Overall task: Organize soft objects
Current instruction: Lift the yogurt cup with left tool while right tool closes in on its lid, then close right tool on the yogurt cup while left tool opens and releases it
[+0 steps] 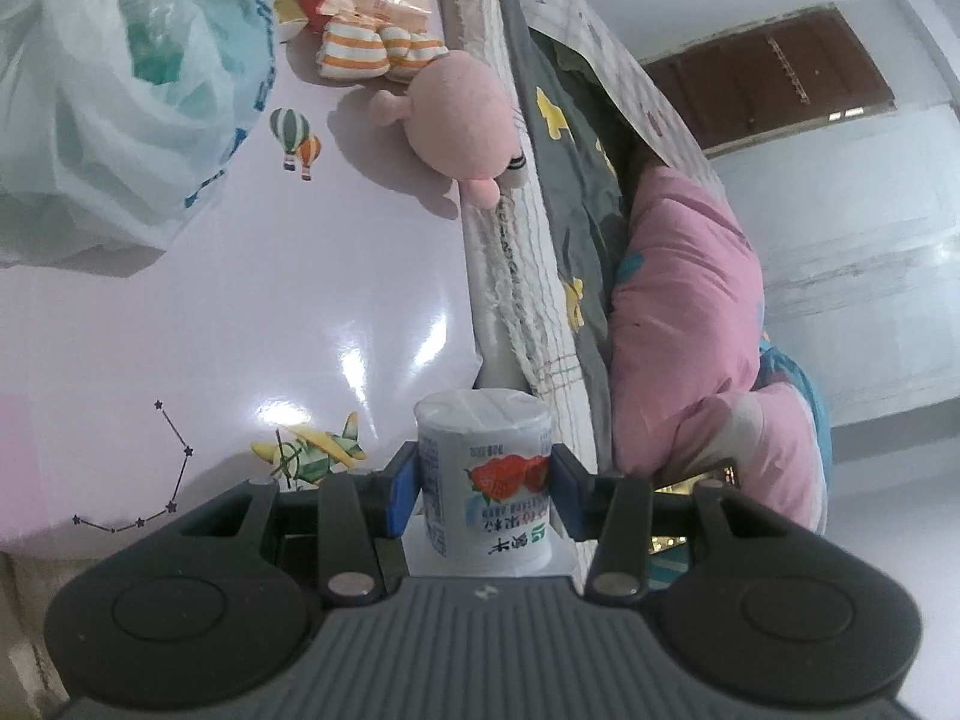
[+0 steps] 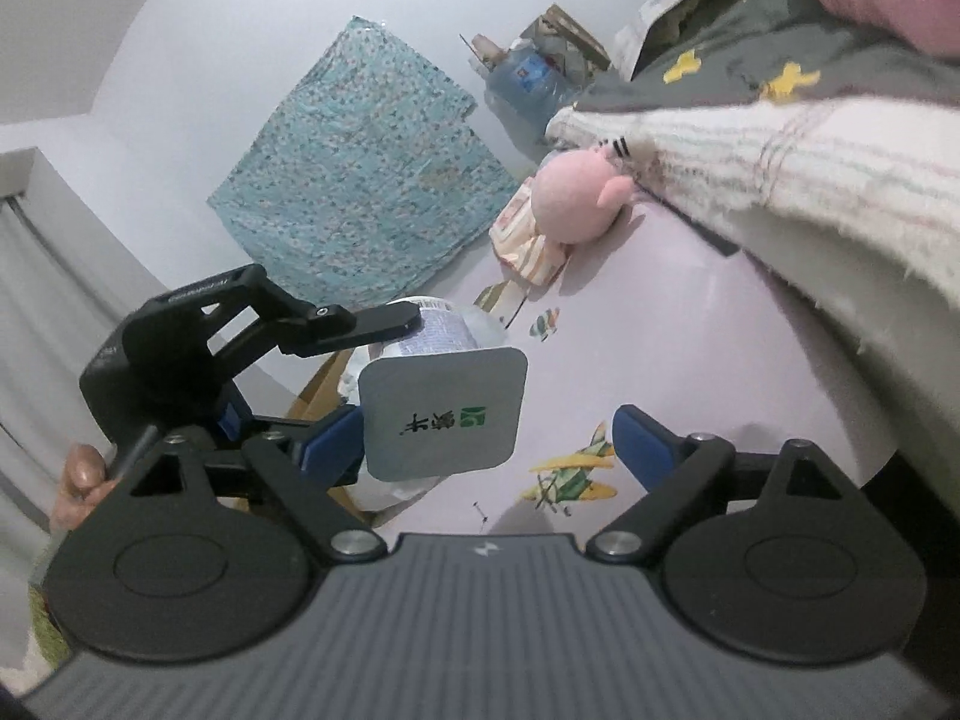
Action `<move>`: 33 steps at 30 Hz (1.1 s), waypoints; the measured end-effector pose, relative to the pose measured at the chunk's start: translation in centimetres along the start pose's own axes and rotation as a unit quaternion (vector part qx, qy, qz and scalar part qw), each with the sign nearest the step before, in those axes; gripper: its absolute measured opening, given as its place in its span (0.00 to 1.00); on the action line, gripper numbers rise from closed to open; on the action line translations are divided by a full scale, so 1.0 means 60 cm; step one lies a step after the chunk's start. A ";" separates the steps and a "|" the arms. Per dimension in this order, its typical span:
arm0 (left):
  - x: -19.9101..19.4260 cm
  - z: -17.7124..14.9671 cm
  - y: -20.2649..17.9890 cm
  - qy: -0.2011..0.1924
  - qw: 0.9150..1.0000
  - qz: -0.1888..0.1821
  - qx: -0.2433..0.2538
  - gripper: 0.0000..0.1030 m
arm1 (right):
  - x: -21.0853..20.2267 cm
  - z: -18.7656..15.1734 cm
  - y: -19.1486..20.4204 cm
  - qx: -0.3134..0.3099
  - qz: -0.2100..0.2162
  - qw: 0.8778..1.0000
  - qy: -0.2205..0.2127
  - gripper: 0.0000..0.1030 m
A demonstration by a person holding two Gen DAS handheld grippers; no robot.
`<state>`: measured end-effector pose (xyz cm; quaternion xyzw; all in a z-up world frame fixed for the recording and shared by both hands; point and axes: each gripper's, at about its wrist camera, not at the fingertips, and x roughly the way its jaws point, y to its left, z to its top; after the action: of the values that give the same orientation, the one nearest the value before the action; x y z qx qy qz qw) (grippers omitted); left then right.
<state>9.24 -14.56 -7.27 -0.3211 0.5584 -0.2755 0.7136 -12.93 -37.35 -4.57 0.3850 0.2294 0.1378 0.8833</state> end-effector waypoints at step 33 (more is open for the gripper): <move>0.018 0.014 0.068 -0.004 0.999 0.009 -0.035 0.56 | 0.109 0.018 0.013 -0.033 -0.047 0.995 0.077 0.59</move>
<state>10.45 -12.64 -10.94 -0.3418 0.5678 -0.2476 0.7067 -6.83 -34.76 -5.29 0.3329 0.3097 0.1327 0.8807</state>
